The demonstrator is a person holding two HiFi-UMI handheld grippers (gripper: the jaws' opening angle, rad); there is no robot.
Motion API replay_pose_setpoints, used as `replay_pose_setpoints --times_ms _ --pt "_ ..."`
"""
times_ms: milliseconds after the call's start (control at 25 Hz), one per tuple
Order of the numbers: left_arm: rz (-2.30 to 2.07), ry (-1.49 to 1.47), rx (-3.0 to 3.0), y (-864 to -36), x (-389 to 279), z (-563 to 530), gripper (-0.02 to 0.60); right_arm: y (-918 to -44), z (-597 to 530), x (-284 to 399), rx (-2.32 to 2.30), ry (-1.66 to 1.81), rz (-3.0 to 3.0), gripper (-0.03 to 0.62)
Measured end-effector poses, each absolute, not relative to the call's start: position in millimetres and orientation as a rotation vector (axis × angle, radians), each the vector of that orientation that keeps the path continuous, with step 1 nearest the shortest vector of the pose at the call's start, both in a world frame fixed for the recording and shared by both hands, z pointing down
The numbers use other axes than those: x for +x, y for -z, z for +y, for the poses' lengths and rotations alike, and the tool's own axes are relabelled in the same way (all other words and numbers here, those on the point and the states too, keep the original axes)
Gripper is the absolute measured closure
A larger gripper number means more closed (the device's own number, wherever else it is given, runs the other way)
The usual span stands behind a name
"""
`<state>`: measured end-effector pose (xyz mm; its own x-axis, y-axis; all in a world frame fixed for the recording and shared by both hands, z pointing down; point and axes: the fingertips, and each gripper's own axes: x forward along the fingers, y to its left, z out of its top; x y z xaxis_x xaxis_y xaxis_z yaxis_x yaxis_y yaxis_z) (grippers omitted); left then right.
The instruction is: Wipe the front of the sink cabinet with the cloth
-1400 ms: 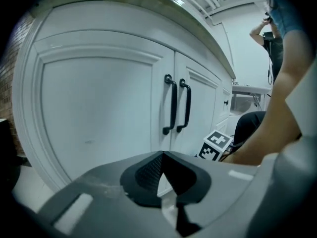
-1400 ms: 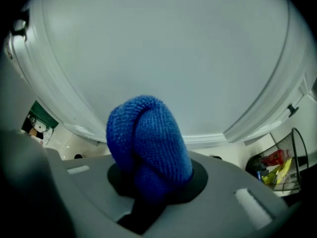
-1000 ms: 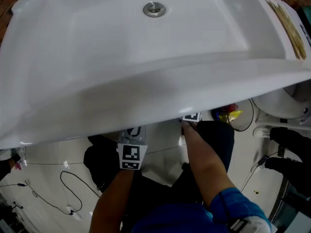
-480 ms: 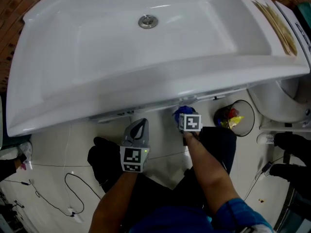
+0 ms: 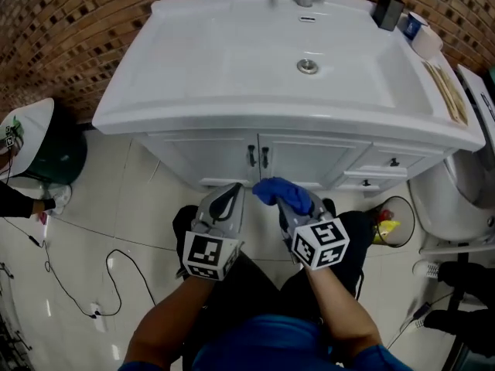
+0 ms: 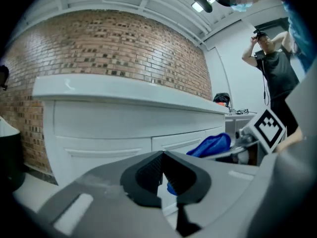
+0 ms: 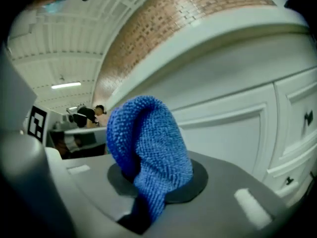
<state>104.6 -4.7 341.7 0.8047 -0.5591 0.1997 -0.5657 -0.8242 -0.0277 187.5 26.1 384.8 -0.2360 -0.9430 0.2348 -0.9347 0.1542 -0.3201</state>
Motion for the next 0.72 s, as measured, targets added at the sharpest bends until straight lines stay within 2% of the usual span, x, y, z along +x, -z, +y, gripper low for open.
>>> replay_pose_setpoints --times_ms 280,480,720 --pt "-1.066 -0.259 2.9 -293.0 -3.3 47.4 0.58 -266.4 92.1 74.3 -1.612 0.289 2.568 0.523" --pt "-1.25 -0.212 2.786 -285.8 -79.4 83.5 0.58 -259.6 133.2 6.2 -1.405 0.248 2.696 0.525" --pt "-1.288 -0.244 2.888 -290.3 -99.1 102.4 0.58 -285.3 160.3 -28.4 -1.341 0.213 2.853 0.53"
